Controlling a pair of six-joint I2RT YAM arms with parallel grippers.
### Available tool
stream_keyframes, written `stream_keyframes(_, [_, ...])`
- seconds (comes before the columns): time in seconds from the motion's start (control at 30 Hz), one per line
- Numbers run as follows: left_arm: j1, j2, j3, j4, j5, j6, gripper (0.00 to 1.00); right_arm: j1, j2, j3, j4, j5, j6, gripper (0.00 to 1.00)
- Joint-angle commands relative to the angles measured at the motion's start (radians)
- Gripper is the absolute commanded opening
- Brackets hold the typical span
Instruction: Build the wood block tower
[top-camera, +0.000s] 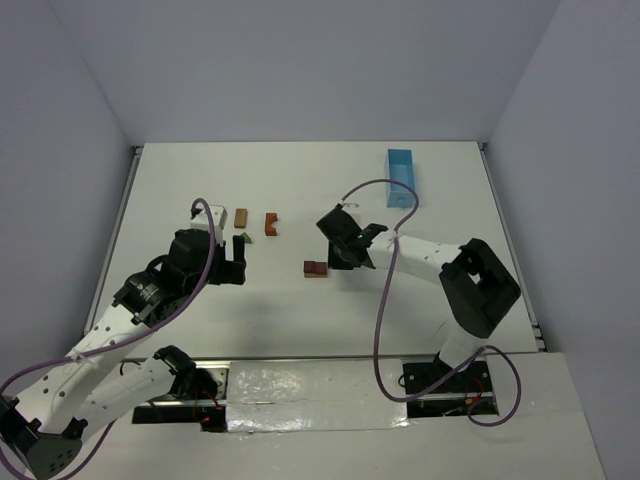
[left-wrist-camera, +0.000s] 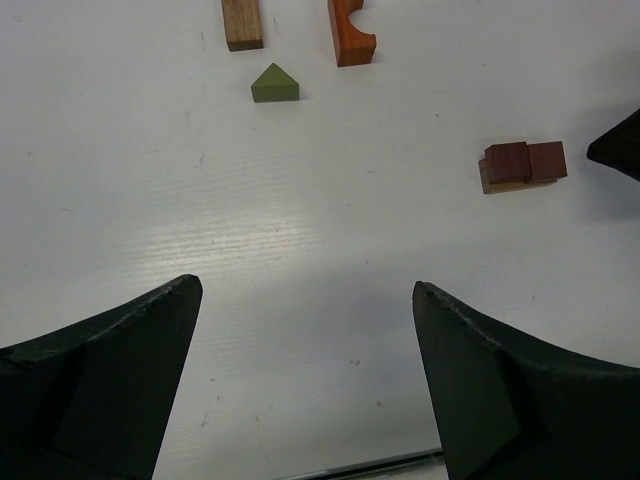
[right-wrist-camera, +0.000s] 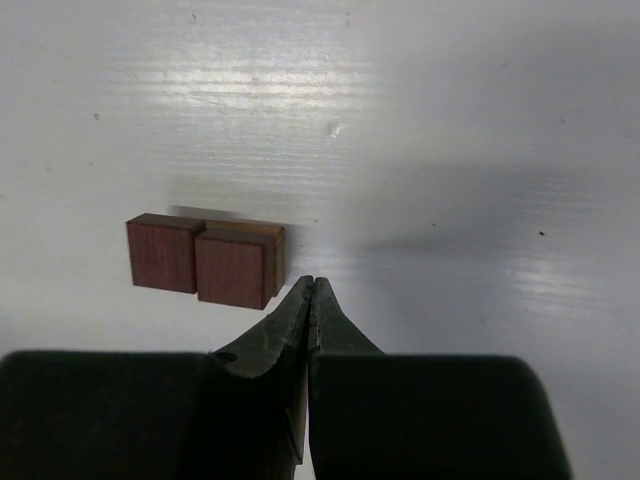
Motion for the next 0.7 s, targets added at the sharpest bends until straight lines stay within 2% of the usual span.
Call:
stream_keyframes(0.0, [0.004,-0.011,-0.002,0.026,-0.006,0.014,1.0,0.011,-0.114,0.033,-0.031,0.076,-0.006,0.02])
stream_keyframes(0.1, [0.002,-0.014,-0.002,0.023,-0.012,0.01,0.99,0.03,-0.12,0.079,-0.03,0.071,-0.058,0.04])
stream_keyframes(0.3, [0.002,-0.017,-0.003,0.021,-0.021,0.005,0.99,0.022,0.04,0.248,-0.044,-0.018,-0.253,0.05])
stream_keyframes(0.4, [0.002,-0.008,0.0,0.021,-0.032,-0.001,0.99,0.036,0.027,0.279,-0.039,0.001,-0.259,0.1])
stream_keyframes(0.47, [0.004,0.015,0.003,0.021,-0.032,-0.003,0.99,0.051,-0.074,0.225,0.019,-0.01,-0.252,0.27])
stream_keyframes(0.5, [0.002,0.025,0.013,0.023,-0.032,-0.006,1.0,0.056,-0.114,0.183,0.036,-0.034,-0.252,0.38])
stream_keyframes(0.57, [0.015,0.069,0.029,0.024,-0.017,-0.007,0.99,0.062,-0.197,0.156,0.05,-0.053,-0.25,0.48])
stream_keyframes(0.6, [0.024,0.106,0.049,0.026,-0.006,-0.006,0.99,0.064,-0.273,0.142,0.044,-0.059,-0.249,0.67])
stream_keyframes(0.67, [0.079,0.149,0.076,0.027,0.022,-0.013,0.99,0.068,-0.344,0.13,0.018,-0.059,-0.244,0.72])
